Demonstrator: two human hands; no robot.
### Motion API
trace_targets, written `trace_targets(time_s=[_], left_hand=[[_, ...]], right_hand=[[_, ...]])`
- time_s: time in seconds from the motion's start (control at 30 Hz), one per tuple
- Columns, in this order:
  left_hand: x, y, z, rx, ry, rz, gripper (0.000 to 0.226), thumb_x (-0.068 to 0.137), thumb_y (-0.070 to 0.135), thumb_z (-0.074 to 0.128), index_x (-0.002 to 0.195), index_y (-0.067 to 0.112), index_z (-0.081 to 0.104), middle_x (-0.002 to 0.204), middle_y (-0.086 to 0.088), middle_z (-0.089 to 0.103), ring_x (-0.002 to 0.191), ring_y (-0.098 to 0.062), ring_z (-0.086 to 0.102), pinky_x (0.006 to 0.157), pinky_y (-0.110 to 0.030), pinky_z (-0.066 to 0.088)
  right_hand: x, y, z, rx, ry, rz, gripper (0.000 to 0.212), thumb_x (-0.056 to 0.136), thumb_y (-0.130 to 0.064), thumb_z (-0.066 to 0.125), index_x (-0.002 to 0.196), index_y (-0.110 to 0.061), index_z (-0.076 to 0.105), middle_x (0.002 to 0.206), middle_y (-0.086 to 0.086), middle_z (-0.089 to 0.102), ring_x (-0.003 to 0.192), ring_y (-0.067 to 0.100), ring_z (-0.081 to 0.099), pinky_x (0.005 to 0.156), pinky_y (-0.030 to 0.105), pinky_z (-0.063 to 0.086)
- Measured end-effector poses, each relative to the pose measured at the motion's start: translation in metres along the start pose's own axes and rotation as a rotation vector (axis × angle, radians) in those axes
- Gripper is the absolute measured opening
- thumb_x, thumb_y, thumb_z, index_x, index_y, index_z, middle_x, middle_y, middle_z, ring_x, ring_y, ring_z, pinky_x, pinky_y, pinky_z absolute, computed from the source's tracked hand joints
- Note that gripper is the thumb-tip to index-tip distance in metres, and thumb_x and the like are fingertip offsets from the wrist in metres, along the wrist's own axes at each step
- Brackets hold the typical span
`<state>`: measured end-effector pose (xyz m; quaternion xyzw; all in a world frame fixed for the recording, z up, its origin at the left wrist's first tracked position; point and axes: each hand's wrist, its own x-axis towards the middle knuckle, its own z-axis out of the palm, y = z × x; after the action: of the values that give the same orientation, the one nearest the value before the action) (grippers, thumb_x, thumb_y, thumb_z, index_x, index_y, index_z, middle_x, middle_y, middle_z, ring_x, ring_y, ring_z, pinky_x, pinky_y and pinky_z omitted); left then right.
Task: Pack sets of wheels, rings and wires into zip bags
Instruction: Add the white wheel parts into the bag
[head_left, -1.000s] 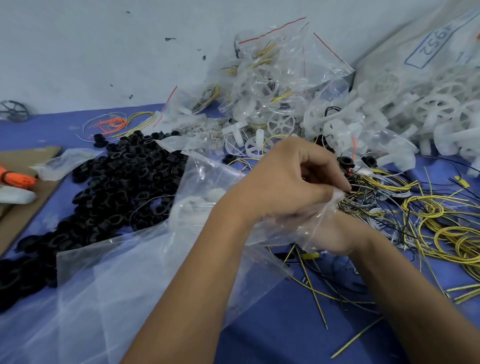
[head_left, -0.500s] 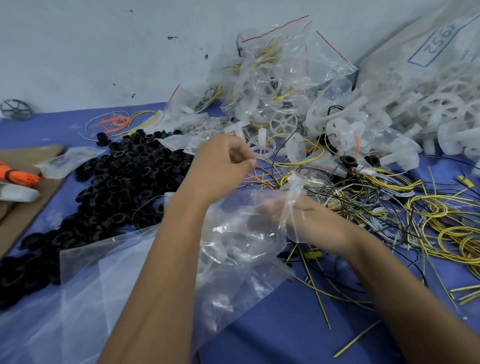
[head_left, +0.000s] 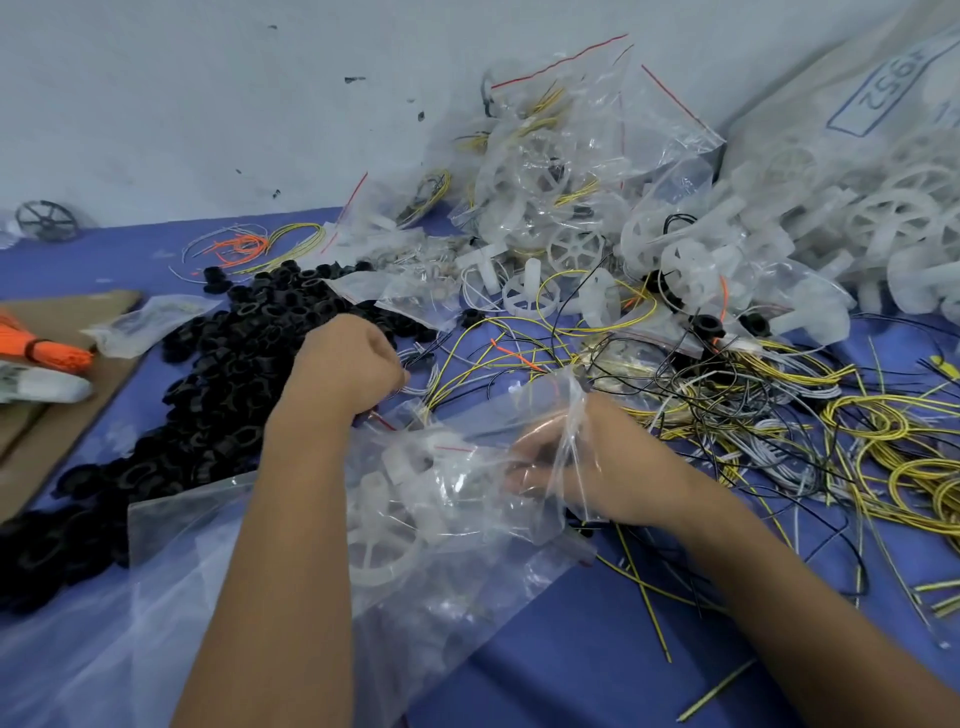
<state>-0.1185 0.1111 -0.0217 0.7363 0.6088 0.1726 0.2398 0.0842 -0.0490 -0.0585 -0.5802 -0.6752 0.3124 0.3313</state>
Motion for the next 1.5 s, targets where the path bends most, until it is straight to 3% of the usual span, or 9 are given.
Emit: trace_targets(time_s=[0.13,0.23,0.4,0.53,0.7,0.9,1.2,1.33,1.5], left_hand=[[0.002,0.001,0.012,-0.082,0.182,0.077,0.025,0.074,0.011,0.083,0.062,0.024,0.065,0.066,0.008,0.064,0.073,-0.017,0.064,0.065,-0.024,0.042],[0.004,-0.002,0.015,-0.149,0.287,0.101,0.024,0.075,0.016,0.083,0.064,0.022,0.063,0.065,0.007,0.063,0.068,-0.016,0.062,0.061,-0.026,0.042],[0.006,-0.004,0.017,-0.16,0.452,0.215,0.018,0.074,0.017,0.08,0.07,0.019,0.062,0.072,-0.001,0.064,0.074,-0.024,0.062,0.07,-0.036,0.05],[0.011,-0.006,0.02,-0.128,0.269,0.266,0.024,0.073,0.017,0.086,0.072,0.026,0.063,0.074,0.006,0.066,0.073,-0.018,0.064,0.07,-0.031,0.049],[0.011,-0.011,0.029,0.083,0.028,0.265,0.024,0.07,0.025,0.093,0.078,0.031,0.071,0.092,0.004,0.073,0.085,-0.021,0.067,0.077,-0.024,0.046],[0.007,-0.009,0.028,0.044,-0.018,0.172,0.024,0.072,0.016,0.091,0.063,0.021,0.07,0.049,0.007,0.06,0.036,-0.004,0.056,0.034,-0.008,0.033],[0.006,-0.008,0.02,-0.065,-0.015,0.17,0.019,0.08,0.014,0.085,0.075,0.014,0.067,0.071,-0.002,0.066,0.063,-0.019,0.065,0.055,-0.032,0.059],[0.006,-0.008,0.015,-0.079,-0.024,0.18,0.021,0.082,0.016,0.085,0.075,0.016,0.065,0.066,0.003,0.066,0.05,-0.002,0.055,0.046,-0.013,0.039],[0.005,-0.011,0.006,-0.076,0.009,0.185,0.022,0.079,0.009,0.086,0.076,0.017,0.067,0.073,-0.001,0.07,0.063,-0.008,0.061,0.052,-0.011,0.038]], right_hand=[[0.0,-0.002,0.001,0.006,-0.034,-0.088,0.003,0.088,-0.02,0.078,0.086,-0.017,0.077,0.08,0.004,0.074,0.08,0.029,0.07,0.075,0.049,0.056],[0.001,0.0,-0.002,0.047,0.097,-0.077,0.009,0.085,-0.032,0.075,0.087,-0.026,0.081,0.076,0.001,0.075,0.071,0.014,0.069,0.069,0.04,0.059],[0.003,0.002,-0.007,0.32,0.434,-0.081,0.024,0.093,-0.004,0.064,0.073,-0.012,0.074,0.06,0.0,0.066,0.056,0.004,0.056,0.053,0.02,0.043],[0.004,0.003,-0.015,0.431,0.715,-0.01,0.037,0.104,-0.017,0.056,0.071,-0.014,0.073,0.055,0.002,0.062,0.047,0.006,0.053,0.045,0.014,0.039],[0.006,0.006,-0.016,0.433,0.767,0.032,0.04,0.106,-0.023,0.054,0.075,-0.005,0.071,0.054,0.005,0.06,0.044,0.007,0.05,0.043,0.015,0.037],[0.006,0.005,-0.017,0.44,0.764,0.021,0.041,0.105,-0.025,0.055,0.071,-0.009,0.072,0.054,0.007,0.061,0.044,0.011,0.049,0.043,0.017,0.038],[0.007,0.01,-0.019,0.489,0.76,0.027,0.04,0.105,-0.026,0.055,0.072,-0.011,0.072,0.055,0.005,0.061,0.044,0.012,0.048,0.042,0.018,0.037],[0.007,0.01,-0.019,0.489,0.765,0.035,0.039,0.105,-0.025,0.055,0.074,-0.006,0.072,0.055,0.007,0.061,0.043,0.013,0.047,0.041,0.02,0.036],[0.007,0.01,-0.02,0.494,0.765,0.034,0.039,0.105,-0.023,0.055,0.075,-0.004,0.071,0.055,0.007,0.061,0.043,0.013,0.047,0.041,0.02,0.036]])
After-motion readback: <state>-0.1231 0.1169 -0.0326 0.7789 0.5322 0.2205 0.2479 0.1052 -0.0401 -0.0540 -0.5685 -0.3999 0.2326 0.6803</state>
